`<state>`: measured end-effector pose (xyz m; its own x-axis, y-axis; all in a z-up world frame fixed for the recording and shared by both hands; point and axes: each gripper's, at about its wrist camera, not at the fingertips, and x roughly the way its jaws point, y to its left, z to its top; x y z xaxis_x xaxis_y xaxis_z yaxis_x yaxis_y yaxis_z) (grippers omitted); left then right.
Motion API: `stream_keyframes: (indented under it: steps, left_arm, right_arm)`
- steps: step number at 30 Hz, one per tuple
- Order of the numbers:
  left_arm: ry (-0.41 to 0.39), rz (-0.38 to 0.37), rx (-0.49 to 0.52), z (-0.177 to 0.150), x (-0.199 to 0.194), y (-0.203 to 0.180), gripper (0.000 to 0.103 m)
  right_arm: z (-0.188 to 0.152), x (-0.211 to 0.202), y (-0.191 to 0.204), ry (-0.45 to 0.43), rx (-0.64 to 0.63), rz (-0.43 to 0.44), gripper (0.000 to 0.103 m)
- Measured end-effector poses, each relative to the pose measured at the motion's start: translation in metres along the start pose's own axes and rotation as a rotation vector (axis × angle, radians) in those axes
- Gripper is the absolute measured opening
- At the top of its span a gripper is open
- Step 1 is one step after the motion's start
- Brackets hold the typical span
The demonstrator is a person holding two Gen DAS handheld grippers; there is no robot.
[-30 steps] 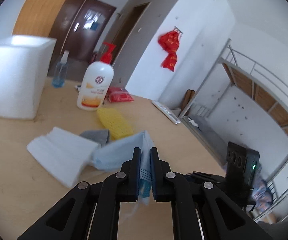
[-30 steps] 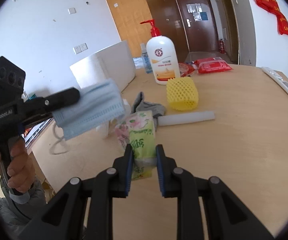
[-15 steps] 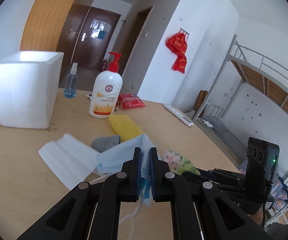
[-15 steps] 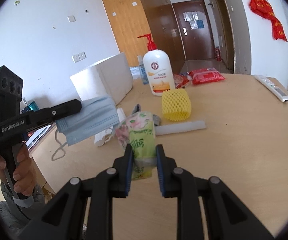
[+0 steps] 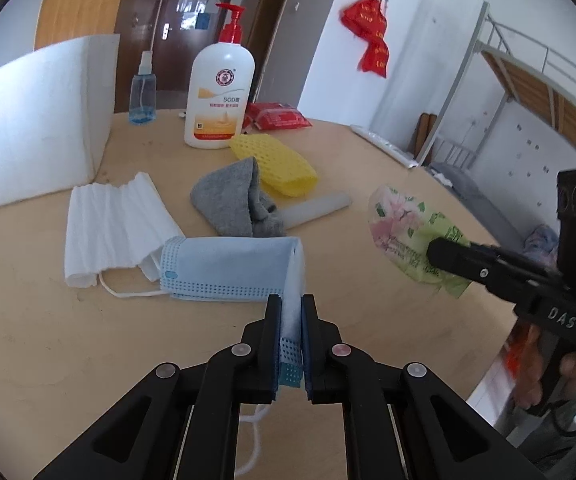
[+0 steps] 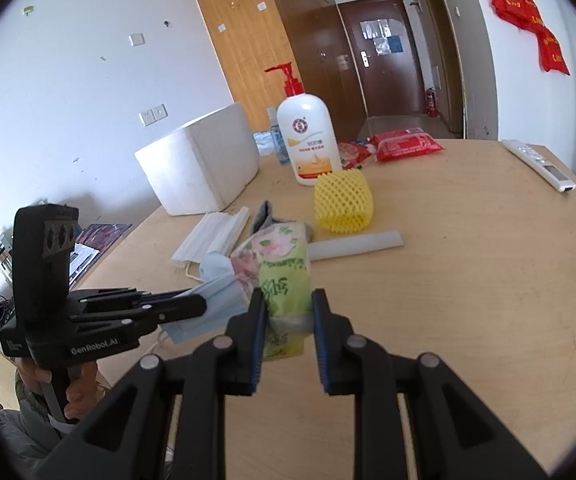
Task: Organize soft objects
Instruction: 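Lift the mask with the left gripper while the right gripper lifts the wet-wipes pack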
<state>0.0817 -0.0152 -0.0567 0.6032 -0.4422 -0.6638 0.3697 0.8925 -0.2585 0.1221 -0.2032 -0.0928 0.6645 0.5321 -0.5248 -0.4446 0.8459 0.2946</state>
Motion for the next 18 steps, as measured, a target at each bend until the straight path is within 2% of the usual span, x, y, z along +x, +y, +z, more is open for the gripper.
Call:
stream_keyframes:
  steps: [3,4,7,10,12,14,15,18]
  left_arm:
    - [0.019,0.032,0.028,0.0,0.005,-0.003,0.038]
    - [0.021,0.033,0.035,-0.001,0.005,-0.005,0.051]
    - [0.007,0.037,0.042,-0.001,0.007,-0.008,0.054]
    - [0.033,0.051,0.043,0.0,0.014,-0.008,0.054]
    - [0.046,0.06,0.039,-0.001,0.019,-0.009,0.041]
    - [0.061,0.05,0.038,-0.002,0.022,-0.009,0.014]
    - [0.068,0.045,0.037,-0.003,0.024,-0.01,0.009]
    - [0.078,0.043,0.021,-0.002,0.027,-0.009,0.006]
  right_arm:
    - [0.0,0.0,0.001,0.002,-0.001,0.008,0.026]
    - [0.0,0.001,0.0,0.004,0.0,0.008,0.026]
    - [-0.001,0.003,-0.001,0.008,0.004,0.01,0.026]
    - [-0.001,0.003,-0.003,0.007,0.009,0.01,0.026]
    - [-0.001,0.003,-0.004,0.004,0.01,0.012,0.026]
    - [-0.001,0.003,-0.004,0.003,0.01,0.013,0.026]
    - [-0.001,0.003,-0.004,0.005,0.009,0.013,0.026]
    - [-0.002,0.003,-0.004,0.004,0.012,0.013,0.026]
